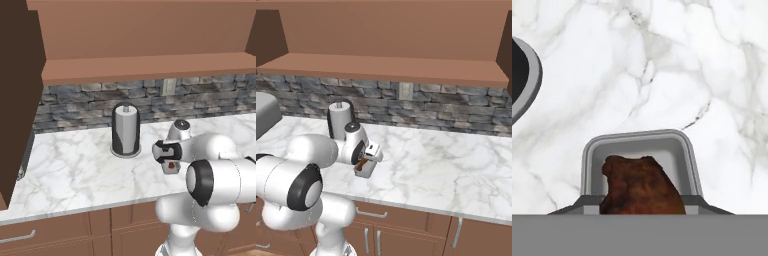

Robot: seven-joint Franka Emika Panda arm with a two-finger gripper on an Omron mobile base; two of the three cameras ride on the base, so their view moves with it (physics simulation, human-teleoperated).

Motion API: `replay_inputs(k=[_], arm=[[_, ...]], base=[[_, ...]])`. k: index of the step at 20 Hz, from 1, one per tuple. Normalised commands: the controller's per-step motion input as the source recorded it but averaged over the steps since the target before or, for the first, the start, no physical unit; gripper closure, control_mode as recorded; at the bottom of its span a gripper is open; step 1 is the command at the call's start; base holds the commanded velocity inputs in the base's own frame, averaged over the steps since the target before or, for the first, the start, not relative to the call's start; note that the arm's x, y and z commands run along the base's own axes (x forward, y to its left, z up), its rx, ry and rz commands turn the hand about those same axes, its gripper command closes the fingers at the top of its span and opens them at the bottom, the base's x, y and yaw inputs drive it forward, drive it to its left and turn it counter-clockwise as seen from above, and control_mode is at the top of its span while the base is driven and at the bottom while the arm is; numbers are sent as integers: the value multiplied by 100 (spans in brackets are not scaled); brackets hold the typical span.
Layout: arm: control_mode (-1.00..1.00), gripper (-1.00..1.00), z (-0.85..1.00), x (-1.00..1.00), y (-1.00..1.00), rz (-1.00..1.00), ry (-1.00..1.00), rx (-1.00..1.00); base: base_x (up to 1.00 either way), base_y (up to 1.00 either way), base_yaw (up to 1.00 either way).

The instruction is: Retrieve the tupperware from the cabinet, then place the raw meat into the tupperware to avoid contamination.

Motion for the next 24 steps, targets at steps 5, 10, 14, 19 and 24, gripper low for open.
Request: replay_inputs(k=[5, 10, 14, 19, 24], arm=[[-100, 100, -30, -2, -5, -1, 1, 1], [-100, -100, -59, -19, -6, 0, -2, -1], [-100, -100, -27, 0, 0, 0, -10, -1], [-100, -100, -2, -2, 0, 0, -8, 0], [-100, -100, 5, -13, 0, 0, -7, 0]], base=[[0, 0, 0], [0, 0, 0], [0, 0, 0], [0, 0, 0], [0, 0, 0]])
